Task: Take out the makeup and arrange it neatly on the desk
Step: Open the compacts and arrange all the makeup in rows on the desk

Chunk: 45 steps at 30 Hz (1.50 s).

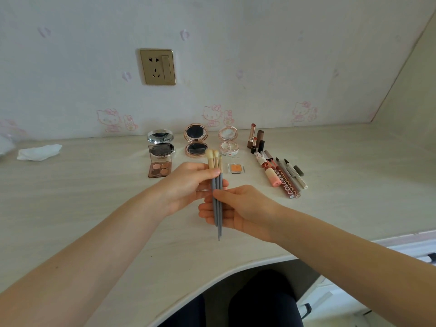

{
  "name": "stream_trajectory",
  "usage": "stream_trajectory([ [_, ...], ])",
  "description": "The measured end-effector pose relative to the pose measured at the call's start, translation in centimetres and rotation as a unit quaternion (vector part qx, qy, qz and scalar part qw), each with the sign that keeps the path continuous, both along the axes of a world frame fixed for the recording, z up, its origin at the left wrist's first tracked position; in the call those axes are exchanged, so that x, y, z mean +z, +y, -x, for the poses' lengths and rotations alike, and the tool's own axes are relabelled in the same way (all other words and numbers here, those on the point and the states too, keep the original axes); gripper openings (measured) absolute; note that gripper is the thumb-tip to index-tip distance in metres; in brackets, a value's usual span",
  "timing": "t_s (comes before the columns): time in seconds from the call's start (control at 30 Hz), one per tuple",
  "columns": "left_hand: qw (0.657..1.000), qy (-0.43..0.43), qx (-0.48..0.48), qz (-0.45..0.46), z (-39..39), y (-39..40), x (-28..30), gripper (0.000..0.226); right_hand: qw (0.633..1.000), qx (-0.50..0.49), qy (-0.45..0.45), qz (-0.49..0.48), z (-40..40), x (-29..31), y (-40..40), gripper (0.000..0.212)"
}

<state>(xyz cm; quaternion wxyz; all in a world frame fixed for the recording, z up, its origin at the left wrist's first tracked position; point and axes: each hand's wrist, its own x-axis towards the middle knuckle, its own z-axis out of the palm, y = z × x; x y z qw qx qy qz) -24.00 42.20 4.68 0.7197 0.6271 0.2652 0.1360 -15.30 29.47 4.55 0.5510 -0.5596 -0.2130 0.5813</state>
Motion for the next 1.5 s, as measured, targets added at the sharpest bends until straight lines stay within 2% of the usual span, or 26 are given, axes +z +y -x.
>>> stream_trajectory([
  [0.1, 1.0, -0.015, 0.002, 0.012, -0.1, 0.0, 0.1, 0.016, 0.999, 0.005, -0.034, -0.002, -0.4, 0.0, -0.1, 0.026],
  [0.27, 0.996, -0.034, 0.052, 0.07, -0.3, 0.8, 0.5, 0.018, 0.986, 0.0, -0.165, 0.011, -2.6, 1.1, -0.2, 0.025],
  [0.3, 0.995, -0.023, 0.055, 0.077, -0.2, 0.9, 0.6, 0.017, 0.976, -0.001, -0.217, 0.017, -3.1, 1.3, -0.2, 0.027],
  [0.33, 0.996, -0.005, 0.052, 0.077, -0.2, 1.0, 0.5, 0.017, 0.952, -0.003, -0.306, 0.02, -3.8, 1.3, -0.3, 0.028],
  [0.37, 0.997, 0.015, 0.043, 0.069, -0.1, 0.9, 0.5, 0.016, 0.904, -0.005, -0.428, 0.019, -4.5, 1.3, -0.3, 0.031],
  [0.43, 0.997, 0.046, 0.024, 0.05, 0.0, 0.8, 0.3, 0.013, 0.763, -0.006, -0.646, -0.019, -5.6, 1.1, -0.5, 0.044],
  [0.47, 0.997, 0.054, 0.015, 0.047, -0.1, 0.7, 0.2, 0.012, 0.703, 0.01, -0.71, -0.049, -5.9, 1.0, -0.6, 0.053],
  [0.5, 0.997, 0.062, 0.005, 0.045, -0.1, 0.6, 0.2, 0.012, 0.657, 0.035, -0.749, -0.076, -6.0, 0.9, -0.7, 0.061],
  [0.6, 0.994, 0.093, -0.045, 0.039, -0.1, 0.5, 0.2, 0.011, 0.551, 0.113, -0.821, -0.101, -5.9, 0.3, -0.3, 0.072],
  [0.7, 0.989, 0.116, -0.082, 0.031, 0.0, 0.5, 0.3, 0.013, 0.495, 0.138, -0.851, -0.113, -5.4, -0.1, 0.2, 0.062],
  [0.8, 0.986, 0.127, -0.102, 0.023, 0.2, 0.6, 0.3, 0.014, 0.463, 0.129, -0.863, -0.155, -5.2, -0.6, 0.2, 0.04],
  [0.87, 0.984, 0.134, -0.112, 0.015, 0.4, 0.8, 0.2, 0.017, 0.451, 0.148, -0.865, -0.161, -5.3, -0.9, 0.1, 0.036],
  [0.93, 0.982, 0.142, -0.122, 0.007, 0.7, 0.9, 0.1, 0.023, 0.438, 0.17, -0.868, -0.16, -5.5, -1.0, 0.0, 0.043],
  [1.03, 0.981, 0.15, -0.124, -0.02, 0.8, 0.8, 0.1, 0.027, 0.445, 0.197, -0.86, -0.152, -5.6, -1.2, -0.2, 0.059],
  [1.17, 0.969, 0.155, -0.124, -0.146, 1.7, 0.7, 0.1, 0.029, 0.448, 0.204, -0.86, -0.133, -5.9, -1.9, -0.2, 0.058],
  [1.27, 0.939, 0.153, -0.103, -0.29, 2.8, 1.1, -0.4, 0.03, 0.451, 0.181, -0.865, -0.125, -6.5, -2.5, -0.7, 0.052],
  [1.4, 0.86, 0.146, -0.069, -0.484, 4.4, 1.8, -1.8, 0.025, 0.444, 0.168, -0.874, -0.11, -6.8, -3.6, -1.1, 0.042],
  [1.5, 0.819, 0.148, -0.047, -0.553, 5.3, 1.9, -2.9, 0.026, 0.444, 0.141, -0.877, -0.12, -6.4, -3.9, -1.3, 0.042],
])
